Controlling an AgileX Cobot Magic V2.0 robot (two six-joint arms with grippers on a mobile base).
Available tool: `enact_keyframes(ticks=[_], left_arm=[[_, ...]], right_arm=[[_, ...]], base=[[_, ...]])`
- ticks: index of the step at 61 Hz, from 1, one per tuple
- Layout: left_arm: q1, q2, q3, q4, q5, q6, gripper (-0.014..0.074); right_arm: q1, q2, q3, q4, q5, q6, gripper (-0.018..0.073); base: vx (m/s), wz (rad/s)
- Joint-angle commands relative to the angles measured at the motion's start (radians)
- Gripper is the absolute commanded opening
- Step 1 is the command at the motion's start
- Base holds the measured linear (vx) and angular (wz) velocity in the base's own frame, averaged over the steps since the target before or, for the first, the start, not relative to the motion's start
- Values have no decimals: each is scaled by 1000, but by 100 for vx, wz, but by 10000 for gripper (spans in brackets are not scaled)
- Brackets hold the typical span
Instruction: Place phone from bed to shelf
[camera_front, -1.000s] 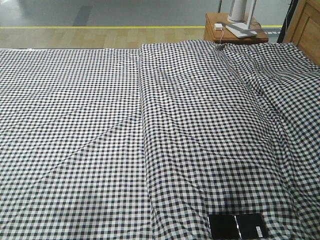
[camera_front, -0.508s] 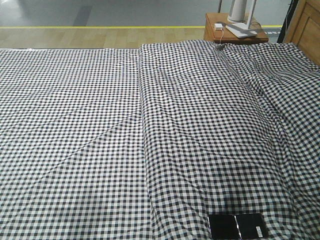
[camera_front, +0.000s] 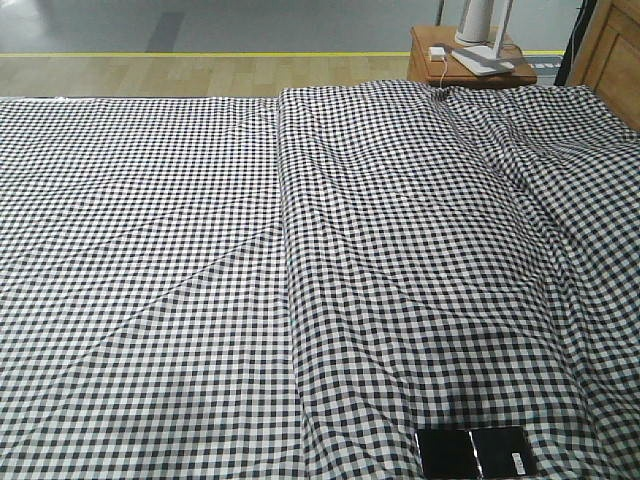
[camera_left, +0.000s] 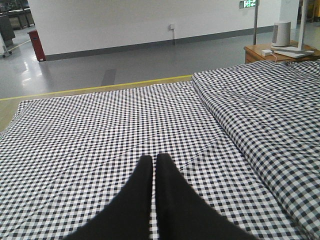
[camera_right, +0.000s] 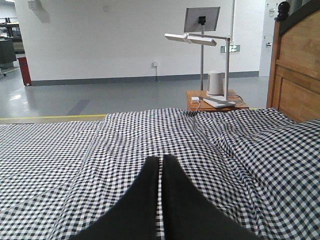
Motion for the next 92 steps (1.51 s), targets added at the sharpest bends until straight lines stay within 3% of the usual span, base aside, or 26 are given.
enact_keyframes(ticks=[1, 21, 39, 53, 62, 76, 86, 92], left_arm=[[-3, -13, -22, -9, -73, -6, 1], [-3, -13, -22, -9, -73, -6, 1], [-3, -13, -22, -9, -73, -6, 1], [-3, -13, -22, -9, -73, -6, 1], [-3, -13, -22, -9, -73, -6, 1], [-3, -13, -22, -9, -73, -6, 1], [-3, -13, -22, -9, -73, -6, 1], [-3, -13, -22, -9, -73, -6, 1]], right_arm=[[-3, -8, 3, -2, -107, -4, -5], [-3, -8, -21, -2, -378, -19, -5], [-3, 21, -250, -2, -374, -64, -5], [-3, 206, -469, -2, -367, -62, -5], [-3, 362, -608, -2, -299, -59, -5], [-3, 565, -740, -2, -84, -56, 28], [-3, 680, -752, -1, 56, -56, 132], [-3, 730, -752, 2, 124, -56, 253]], base=[[0, 0], [0, 0], [0, 0], [0, 0], [0, 0], [0, 0], [0, 0], [0, 0]])
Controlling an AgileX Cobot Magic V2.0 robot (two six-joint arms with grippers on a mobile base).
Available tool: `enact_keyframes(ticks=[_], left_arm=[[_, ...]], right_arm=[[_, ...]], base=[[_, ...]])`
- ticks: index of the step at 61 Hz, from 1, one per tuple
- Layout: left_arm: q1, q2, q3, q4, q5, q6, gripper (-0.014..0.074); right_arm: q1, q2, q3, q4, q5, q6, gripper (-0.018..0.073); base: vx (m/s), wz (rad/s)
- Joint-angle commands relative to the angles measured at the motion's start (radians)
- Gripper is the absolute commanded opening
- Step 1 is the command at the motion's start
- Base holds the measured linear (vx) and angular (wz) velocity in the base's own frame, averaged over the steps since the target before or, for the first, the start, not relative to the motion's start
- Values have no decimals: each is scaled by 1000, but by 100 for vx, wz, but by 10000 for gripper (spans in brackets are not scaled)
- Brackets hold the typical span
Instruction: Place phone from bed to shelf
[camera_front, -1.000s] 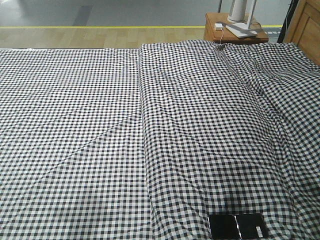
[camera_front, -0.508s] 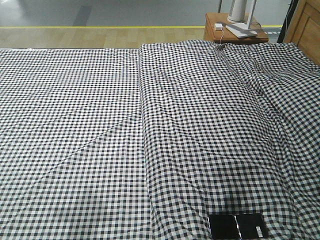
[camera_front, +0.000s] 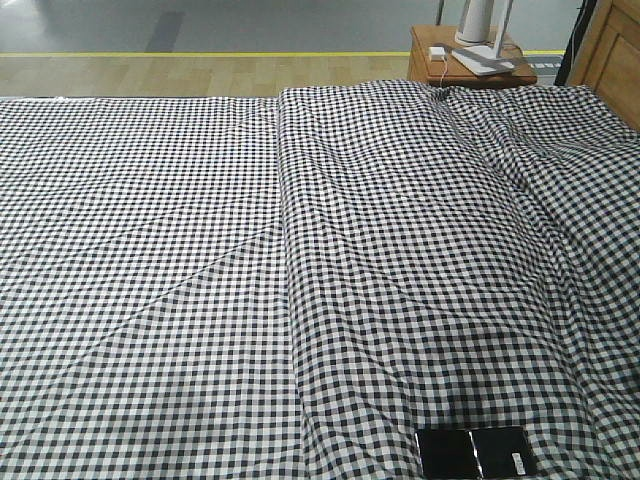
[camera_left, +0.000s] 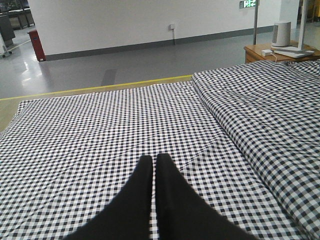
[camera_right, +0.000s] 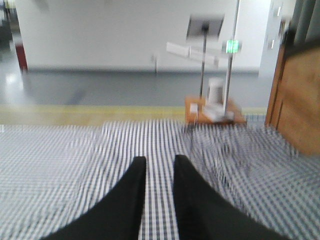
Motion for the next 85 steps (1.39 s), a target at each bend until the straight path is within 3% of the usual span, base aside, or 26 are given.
enact_keyframes(ticks=[1, 20, 42, 60, 68, 76, 85], left_arm=[[-3, -13, -22, -9, -73, -6, 1], [-3, -13, -22, -9, -73, -6, 1], [-3, -13, -22, -9, -73, -6, 1], [-3, -13, -22, -9, -73, -6, 1], [-3, -13, -22, -9, -73, -6, 1], [-3, -13, -22, -9, -73, -6, 1], [-3, -13, -22, -9, -73, -6, 1]], right_arm=[[-3, 53, -34, 1, 10, -4, 282], [-3, 91, -34, 41, 29, 0, 730], [-3, 87, -38, 49, 59, 0, 710], [-20, 214, -259, 24, 414, 80, 700], [-112, 334, -385, 28, 564, 80, 697], [-215, 453, -459, 77, 596, 35, 691], [-350, 627, -493, 231, 601, -141, 685]], base=[[0, 0], [0, 0], [0, 0], [0, 0], [0, 0], [0, 0], [0, 0]])
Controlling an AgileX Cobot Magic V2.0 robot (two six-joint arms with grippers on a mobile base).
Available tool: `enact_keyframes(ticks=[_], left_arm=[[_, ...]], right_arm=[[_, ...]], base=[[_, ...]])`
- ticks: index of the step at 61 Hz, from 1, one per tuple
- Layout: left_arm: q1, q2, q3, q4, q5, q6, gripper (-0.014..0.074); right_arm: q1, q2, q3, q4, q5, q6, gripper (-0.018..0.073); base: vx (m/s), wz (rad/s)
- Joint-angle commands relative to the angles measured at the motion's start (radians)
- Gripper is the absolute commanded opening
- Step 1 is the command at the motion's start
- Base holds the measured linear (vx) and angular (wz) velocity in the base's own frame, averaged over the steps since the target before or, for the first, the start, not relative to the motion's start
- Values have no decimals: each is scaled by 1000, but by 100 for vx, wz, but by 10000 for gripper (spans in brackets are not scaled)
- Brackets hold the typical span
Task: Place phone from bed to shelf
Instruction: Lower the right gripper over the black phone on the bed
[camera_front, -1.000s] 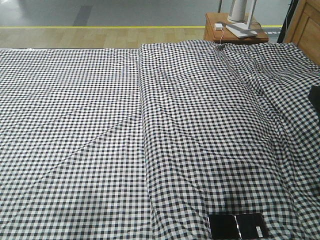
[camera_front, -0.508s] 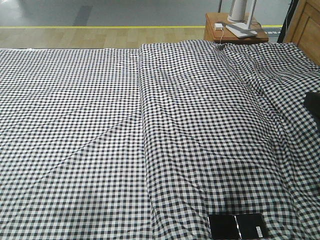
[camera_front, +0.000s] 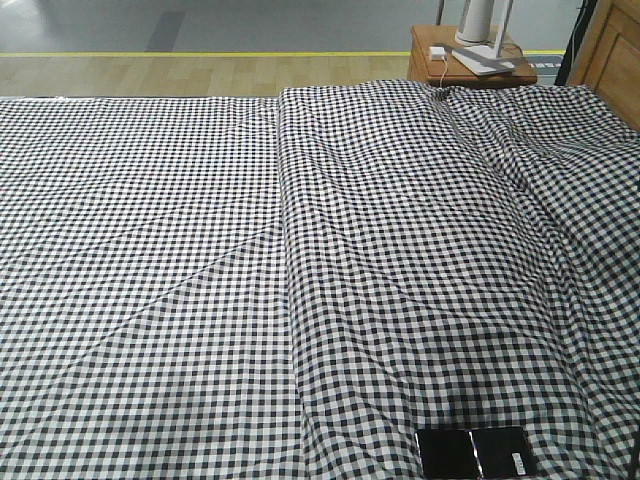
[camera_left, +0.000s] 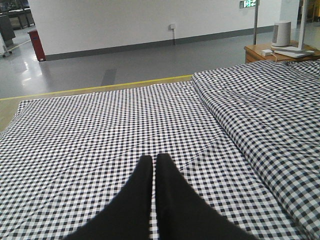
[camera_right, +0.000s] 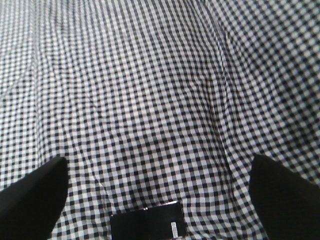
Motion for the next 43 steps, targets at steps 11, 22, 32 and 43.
enact_keyframes(ticks=[11, 22, 32, 43], left_arm=[[-3, -13, -22, -9, -73, -6, 1], [-3, -13, -22, -9, -73, -6, 1], [-3, -13, -22, -9, -73, -6, 1], [-3, -13, -22, -9, -73, -6, 1]], right_arm=[[-197, 275, -40, 328, -18, -399, 674], [-282, 502, -40, 522, 36, -668, 668], [-293, 704, -40, 584, 84, -823, 662], [-293, 898, -40, 592, 97, -924, 655]], base=[[0, 0], [0, 0], [0, 0], [0, 0]])
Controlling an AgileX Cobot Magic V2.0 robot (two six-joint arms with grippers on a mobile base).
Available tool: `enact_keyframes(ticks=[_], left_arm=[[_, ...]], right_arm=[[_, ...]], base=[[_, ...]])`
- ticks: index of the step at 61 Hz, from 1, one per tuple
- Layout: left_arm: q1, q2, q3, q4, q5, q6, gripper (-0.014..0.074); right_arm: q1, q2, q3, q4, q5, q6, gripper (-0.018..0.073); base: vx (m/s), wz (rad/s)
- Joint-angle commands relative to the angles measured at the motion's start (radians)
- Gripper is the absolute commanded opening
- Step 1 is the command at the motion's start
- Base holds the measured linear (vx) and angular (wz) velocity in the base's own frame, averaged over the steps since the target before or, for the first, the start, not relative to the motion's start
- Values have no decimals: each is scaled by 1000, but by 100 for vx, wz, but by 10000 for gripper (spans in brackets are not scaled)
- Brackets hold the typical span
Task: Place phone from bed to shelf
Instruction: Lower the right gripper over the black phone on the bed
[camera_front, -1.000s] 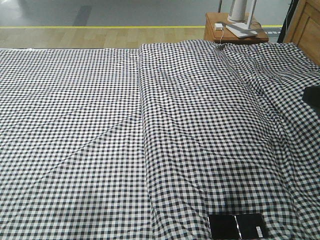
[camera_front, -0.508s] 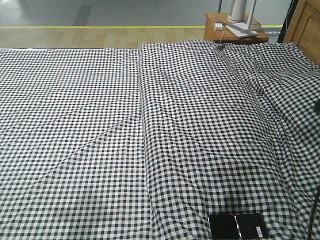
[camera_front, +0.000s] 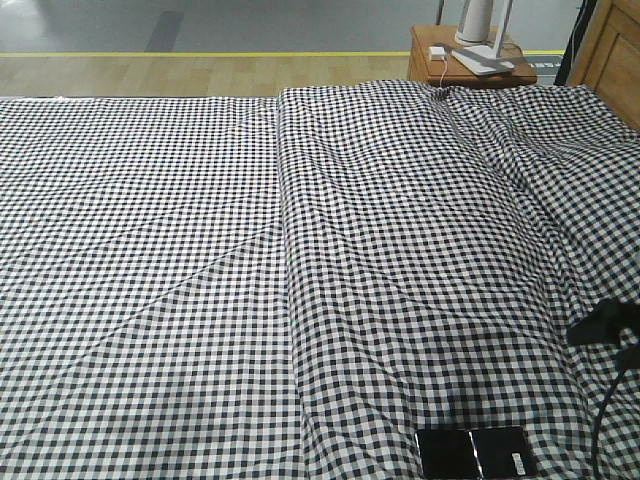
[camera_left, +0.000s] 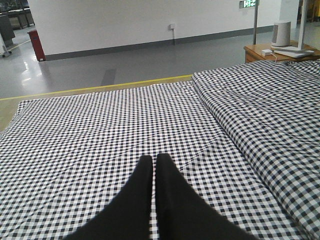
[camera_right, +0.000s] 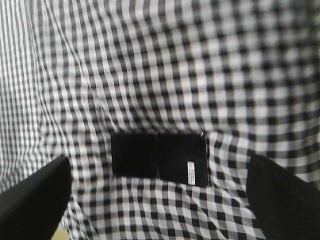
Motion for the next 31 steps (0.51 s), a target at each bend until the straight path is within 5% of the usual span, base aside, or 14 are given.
enact_keyframes(ticks=[1, 31], left_arm=[[-3, -13, -22, -9, -73, -6, 1], [-3, -13, -22, -9, -73, -6, 1]], right_arm=[[-5, 40, -22, 41, 33, -76, 653], [-5, 401, -53, 220, 69, -315, 634]], base=[[0, 0], [0, 0]])
